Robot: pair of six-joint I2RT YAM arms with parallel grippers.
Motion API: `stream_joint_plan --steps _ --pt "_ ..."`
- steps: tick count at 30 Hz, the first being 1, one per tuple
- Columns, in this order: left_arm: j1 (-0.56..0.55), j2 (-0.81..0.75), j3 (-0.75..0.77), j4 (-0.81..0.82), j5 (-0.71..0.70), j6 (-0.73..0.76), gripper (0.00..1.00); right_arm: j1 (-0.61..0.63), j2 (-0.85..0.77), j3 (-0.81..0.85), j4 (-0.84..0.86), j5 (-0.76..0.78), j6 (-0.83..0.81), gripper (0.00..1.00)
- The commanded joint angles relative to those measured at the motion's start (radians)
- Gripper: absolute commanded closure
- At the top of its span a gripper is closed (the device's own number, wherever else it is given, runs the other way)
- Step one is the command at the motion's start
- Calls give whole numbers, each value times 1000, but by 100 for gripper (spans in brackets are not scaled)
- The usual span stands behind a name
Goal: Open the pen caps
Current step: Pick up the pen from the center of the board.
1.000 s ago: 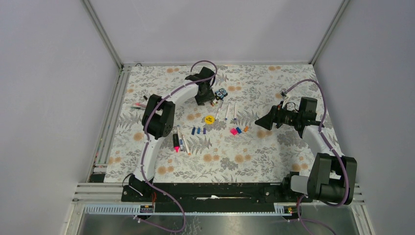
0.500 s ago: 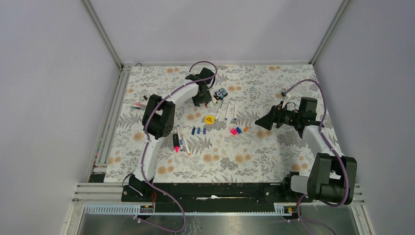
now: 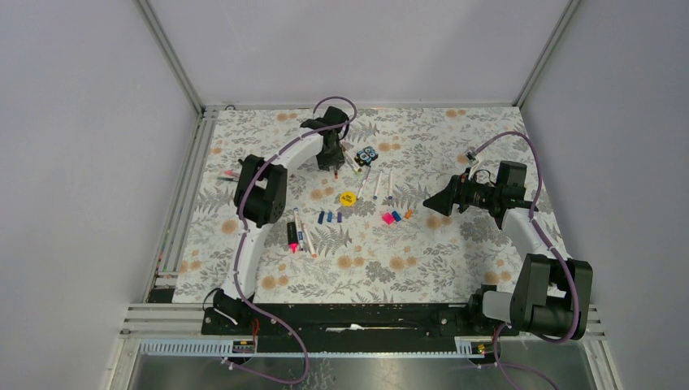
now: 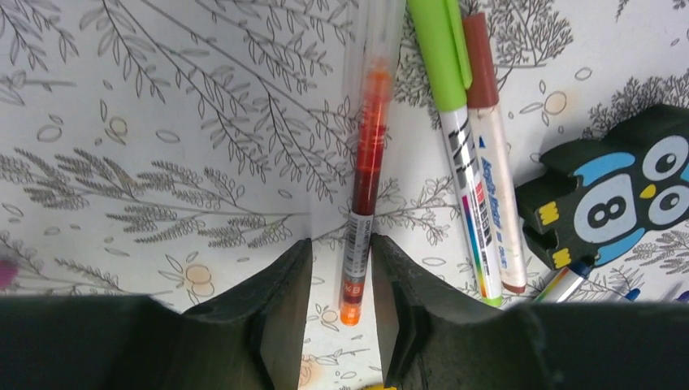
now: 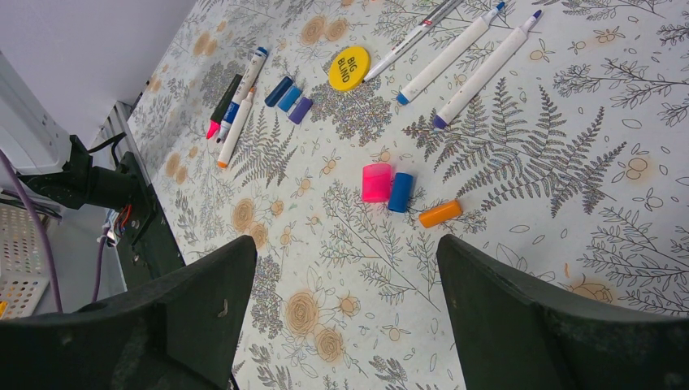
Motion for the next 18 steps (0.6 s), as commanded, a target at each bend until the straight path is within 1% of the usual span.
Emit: stream_joint_plan --steps 1,4,9,18 --pt "10 52 70 -19 26 74 63 -6 -8 35 -3 -27 -13 11" --pt "10 75 89 -49 18 96 65 -6 -7 34 -3 -27 -14 11" --pt "10 62 53 -74 -46 152 76 -7 -7 35 -3 -27 -12 11" --pt "10 -72 -182 -52 -129 279 81 -7 -9 34 -3 -28 -12 11"
